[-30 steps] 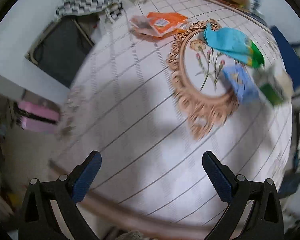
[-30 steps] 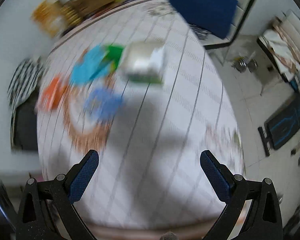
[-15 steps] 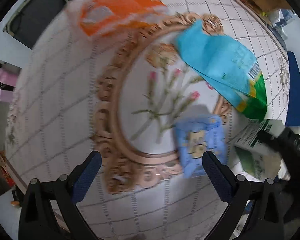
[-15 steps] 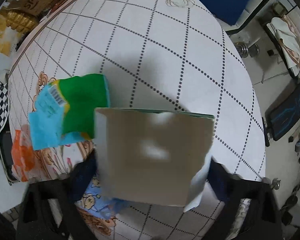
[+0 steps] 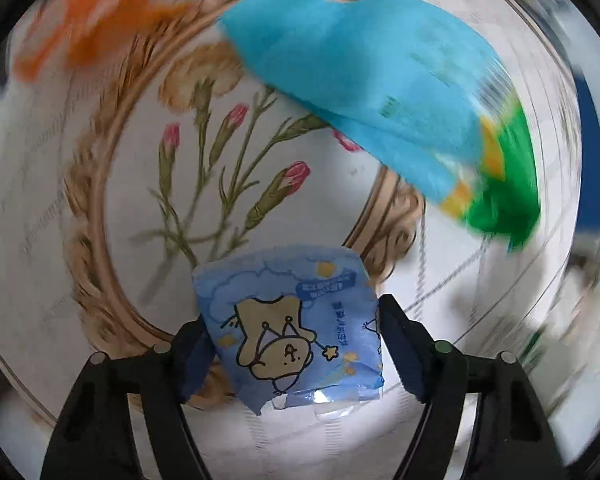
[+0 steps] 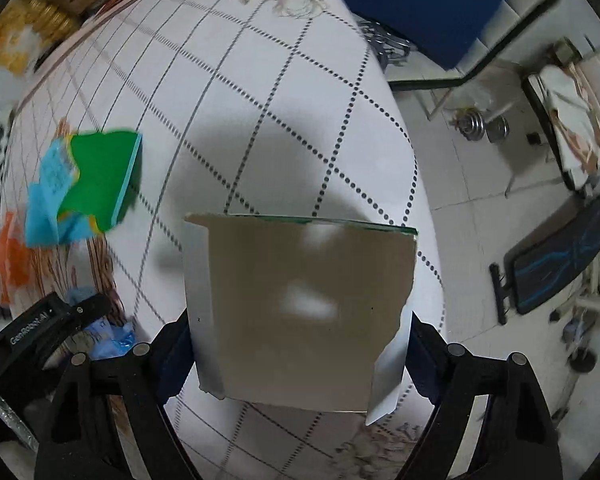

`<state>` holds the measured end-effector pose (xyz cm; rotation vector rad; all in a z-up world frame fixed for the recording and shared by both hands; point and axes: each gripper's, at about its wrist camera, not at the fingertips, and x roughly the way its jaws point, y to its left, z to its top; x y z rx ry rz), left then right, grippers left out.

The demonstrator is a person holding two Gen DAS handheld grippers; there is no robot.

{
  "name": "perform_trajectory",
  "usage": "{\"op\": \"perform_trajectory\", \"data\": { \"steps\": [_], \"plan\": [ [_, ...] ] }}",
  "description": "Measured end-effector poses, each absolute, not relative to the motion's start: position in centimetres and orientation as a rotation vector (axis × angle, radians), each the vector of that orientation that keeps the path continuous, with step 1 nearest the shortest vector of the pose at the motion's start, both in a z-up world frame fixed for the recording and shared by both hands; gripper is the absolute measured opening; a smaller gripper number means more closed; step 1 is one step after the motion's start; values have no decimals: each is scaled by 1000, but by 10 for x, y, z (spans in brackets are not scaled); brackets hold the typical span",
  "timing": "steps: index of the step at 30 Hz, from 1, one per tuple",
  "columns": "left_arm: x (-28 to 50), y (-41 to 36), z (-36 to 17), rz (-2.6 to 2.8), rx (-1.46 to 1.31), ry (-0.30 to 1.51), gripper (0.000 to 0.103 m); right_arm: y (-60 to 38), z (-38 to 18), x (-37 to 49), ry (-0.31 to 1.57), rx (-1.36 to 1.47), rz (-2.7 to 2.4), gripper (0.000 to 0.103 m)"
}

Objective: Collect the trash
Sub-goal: 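Grasp the blue bear wipes pack with the left tool while the right tool grasps the green-white box, then carry the wipes pack and green-white box with both tools over the trash bin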

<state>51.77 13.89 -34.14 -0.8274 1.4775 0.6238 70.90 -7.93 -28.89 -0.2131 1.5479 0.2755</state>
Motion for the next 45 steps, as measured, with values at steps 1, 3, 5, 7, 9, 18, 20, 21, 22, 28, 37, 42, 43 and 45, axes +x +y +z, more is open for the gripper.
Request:
{"op": "perform_trajectory", "data": {
  "steps": [1,3,5,7,9,18,20,21,22,28,37,42,43,45],
  "plan": [
    [513,131,-338,593,-722,1493,73,-85,-285,701,1545,-233,287,89],
    [505,117,-337,553,-562,1525,73,-91,-282,687,1539,-292,319,89],
    [489,107,-339,534,-452,1541,73,-91,-283,676,1526,-352,337,89],
    [476,103,-343,528,-439,1536,74,-92,-282,669,1503,-385,341,89],
    [468,103,-343,533,-462,1519,74,-89,-285,667,1499,-415,321,89],
    [481,119,-337,518,-478,1498,60,-94,-295,674,1505,-325,298,88],
    [480,116,-331,515,-465,1491,59,-94,-295,673,1487,-328,306,87],
    [479,116,-329,513,-462,1485,59,-94,-295,672,1479,-333,312,86],
    [477,115,-326,514,-453,1478,59,-93,-293,670,1472,-341,317,86],
    [460,111,-297,513,-431,1424,58,-97,-278,650,1428,-334,348,86],
    [378,80,-219,474,-354,1268,58,-107,-217,554,1317,-297,405,86],
    [301,57,-187,433,-319,1180,58,-126,-187,469,1265,-248,421,86],
    [281,53,-182,420,-319,1167,58,-132,-181,448,1255,-236,418,86],
    [249,51,-174,390,-334,1150,58,-146,-171,407,1242,-214,414,86]
  ]
}}
